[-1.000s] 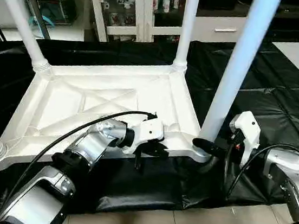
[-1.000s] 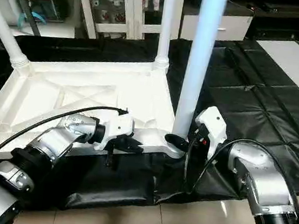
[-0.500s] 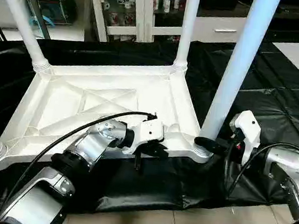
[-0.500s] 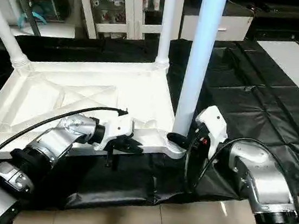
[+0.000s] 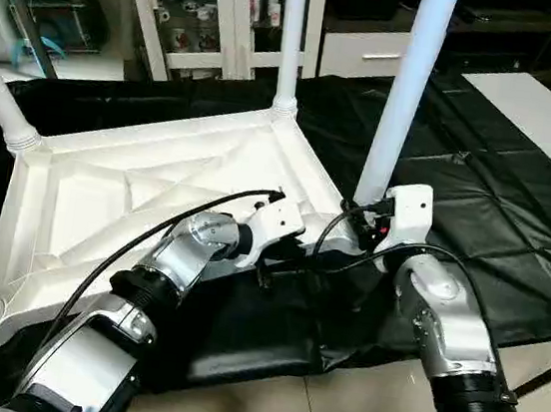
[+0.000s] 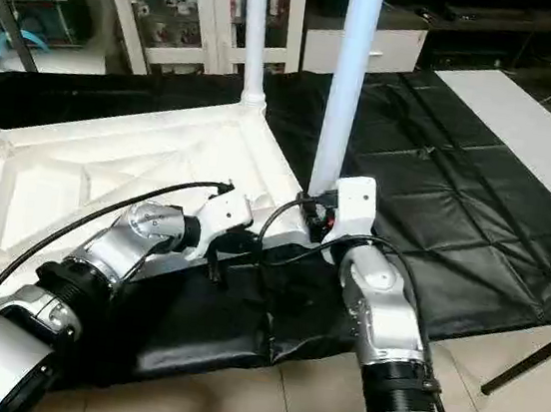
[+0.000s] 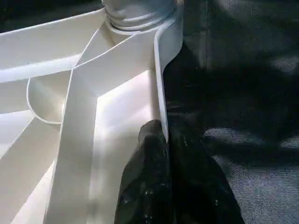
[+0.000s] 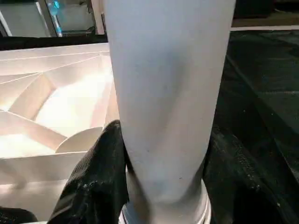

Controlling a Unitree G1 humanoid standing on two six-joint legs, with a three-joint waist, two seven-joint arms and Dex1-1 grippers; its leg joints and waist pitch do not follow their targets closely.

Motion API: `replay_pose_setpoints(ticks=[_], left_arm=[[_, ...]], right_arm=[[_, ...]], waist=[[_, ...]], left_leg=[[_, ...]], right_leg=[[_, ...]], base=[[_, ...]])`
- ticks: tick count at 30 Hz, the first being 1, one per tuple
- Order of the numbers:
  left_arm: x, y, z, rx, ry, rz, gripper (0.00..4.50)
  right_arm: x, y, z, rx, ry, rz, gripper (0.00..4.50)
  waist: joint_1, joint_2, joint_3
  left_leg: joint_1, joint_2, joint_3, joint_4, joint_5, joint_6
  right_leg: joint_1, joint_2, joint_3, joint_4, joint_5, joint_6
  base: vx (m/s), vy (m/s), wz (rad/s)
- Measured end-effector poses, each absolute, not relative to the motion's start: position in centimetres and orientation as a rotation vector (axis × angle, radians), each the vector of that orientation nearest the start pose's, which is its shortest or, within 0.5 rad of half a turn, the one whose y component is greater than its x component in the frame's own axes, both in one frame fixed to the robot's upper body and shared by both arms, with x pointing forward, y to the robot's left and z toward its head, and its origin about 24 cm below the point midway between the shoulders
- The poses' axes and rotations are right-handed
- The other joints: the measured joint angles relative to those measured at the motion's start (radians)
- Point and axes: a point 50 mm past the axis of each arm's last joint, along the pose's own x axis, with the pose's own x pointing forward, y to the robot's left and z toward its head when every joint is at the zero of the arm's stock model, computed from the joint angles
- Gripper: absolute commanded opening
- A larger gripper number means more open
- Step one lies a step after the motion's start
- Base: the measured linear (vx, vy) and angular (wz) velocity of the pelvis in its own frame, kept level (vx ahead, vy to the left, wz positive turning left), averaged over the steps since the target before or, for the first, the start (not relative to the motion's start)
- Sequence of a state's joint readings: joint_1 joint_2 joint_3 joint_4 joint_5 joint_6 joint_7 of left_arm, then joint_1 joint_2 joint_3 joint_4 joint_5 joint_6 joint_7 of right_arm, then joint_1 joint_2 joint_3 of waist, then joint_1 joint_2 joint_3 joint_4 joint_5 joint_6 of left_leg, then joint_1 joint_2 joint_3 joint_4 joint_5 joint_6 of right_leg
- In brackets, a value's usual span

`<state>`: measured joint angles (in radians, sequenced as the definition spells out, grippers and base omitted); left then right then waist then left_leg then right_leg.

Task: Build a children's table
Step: Rotate leg to tighten

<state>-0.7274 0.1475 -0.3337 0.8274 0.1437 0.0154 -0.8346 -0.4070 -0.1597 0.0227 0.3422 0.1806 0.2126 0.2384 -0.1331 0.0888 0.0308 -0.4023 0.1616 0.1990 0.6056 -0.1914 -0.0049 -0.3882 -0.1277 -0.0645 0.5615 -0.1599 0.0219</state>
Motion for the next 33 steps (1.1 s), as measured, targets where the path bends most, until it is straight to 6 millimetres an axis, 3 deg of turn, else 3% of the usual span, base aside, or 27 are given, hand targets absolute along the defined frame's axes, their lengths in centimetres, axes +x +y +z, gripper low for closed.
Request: replay_pose_setpoints(ticks=[1,8,17,19,24,25,28,31,33], left_arm=[[33.9,6.9,4.3,0.493,0.350,-1.134,0.00],[33.8,6.8,4.4,0.497,0.338,-1.162,0.00],[33.5,5.8,4.5,0.517,0.299,-1.212,0.00],[33.5,5.3,4.4,0.533,0.270,-1.189,0.00],[34.0,6.0,4.1,0.497,0.256,-1.079,0.00],[34.1,6.2,4.2,0.494,0.256,-1.071,0.29],[34.0,6.8,4.3,0.417,0.239,-1.055,0.59],[33.9,6.1,6.1,0.349,0.110,-1.083,0.84],[33.7,6.3,7.1,0.333,0.058,-1.093,0.99]], right_arm=[[32.7,-14.3,5.8,0.015,0.160,0.316,2.44],[32.2,-15.0,5.6,0.037,0.154,0.298,3.05],[28.4,-17.0,7.1,-0.025,0.061,0.278,3.05],[26.3,-17.7,7.7,-0.038,0.042,0.309,3.05],[22.0,-17.9,8.0,-0.037,0.087,0.423,3.05],[21.8,-17.8,7.9,-0.028,0.096,0.437,3.08],[21.7,-17.4,7.8,-0.030,0.117,0.463,3.09],[21.9,-17.2,7.1,-0.061,0.159,0.458,3.09],[22.5,-16.7,7.3,-0.066,0.157,0.457,3.09]], waist=[[0.000,0.000,0.000],[0.008,0.007,0.000],[0.054,0.016,-0.002],[0.066,0.011,0.001],[0.062,0.012,0.003],[0.057,0.012,0.004],[0.053,0.015,0.002],[0.064,0.004,0.006],[0.067,0.004,0.005]], left_leg=[[0.000,0.000,0.000,0.000,0.000,0.000],[-0.001,0.000,0.001,-0.003,0.000,0.000],[0.000,0.001,0.002,-0.005,0.000,0.001],[0.001,0.001,0.002,-0.005,0.000,0.000],[0.001,0.000,0.002,-0.007,0.000,0.000],[0.001,0.000,0.002,-0.007,0.000,0.000],[-0.002,-0.001,0.000,-0.007,0.000,0.000],[-0.005,0.000,0.000,-0.007,0.000,0.000],[-0.005,0.000,0.002,-0.007,0.000,0.000]], right_leg=[[0.000,0.000,0.000,0.000,0.001,-0.002],[0.001,-0.001,0.000,0.000,0.002,-0.004],[0.002,0.000,0.001,0.000,-0.002,0.003],[0.003,-0.001,0.001,0.000,-0.004,0.005],[0.000,0.000,0.003,0.000,-0.008,0.013],[-0.002,0.000,0.003,0.000,-0.008,0.013],[-0.009,0.000,0.003,0.000,-0.008,0.013],[-0.009,0.000,0.002,0.000,-0.006,0.009],[-0.009,0.000,0.003,0.000,-0.003,0.004]], base=[[0.000,0.000,0.00],[0.000,0.000,0.00],[0.000,0.000,0.00],[0.000,0.000,0.00],[0.000,0.000,0.00],[0.000,0.000,0.00],[0.000,0.000,0.00],[0.000,0.000,0.00],[0.000,0.000,0.00]])
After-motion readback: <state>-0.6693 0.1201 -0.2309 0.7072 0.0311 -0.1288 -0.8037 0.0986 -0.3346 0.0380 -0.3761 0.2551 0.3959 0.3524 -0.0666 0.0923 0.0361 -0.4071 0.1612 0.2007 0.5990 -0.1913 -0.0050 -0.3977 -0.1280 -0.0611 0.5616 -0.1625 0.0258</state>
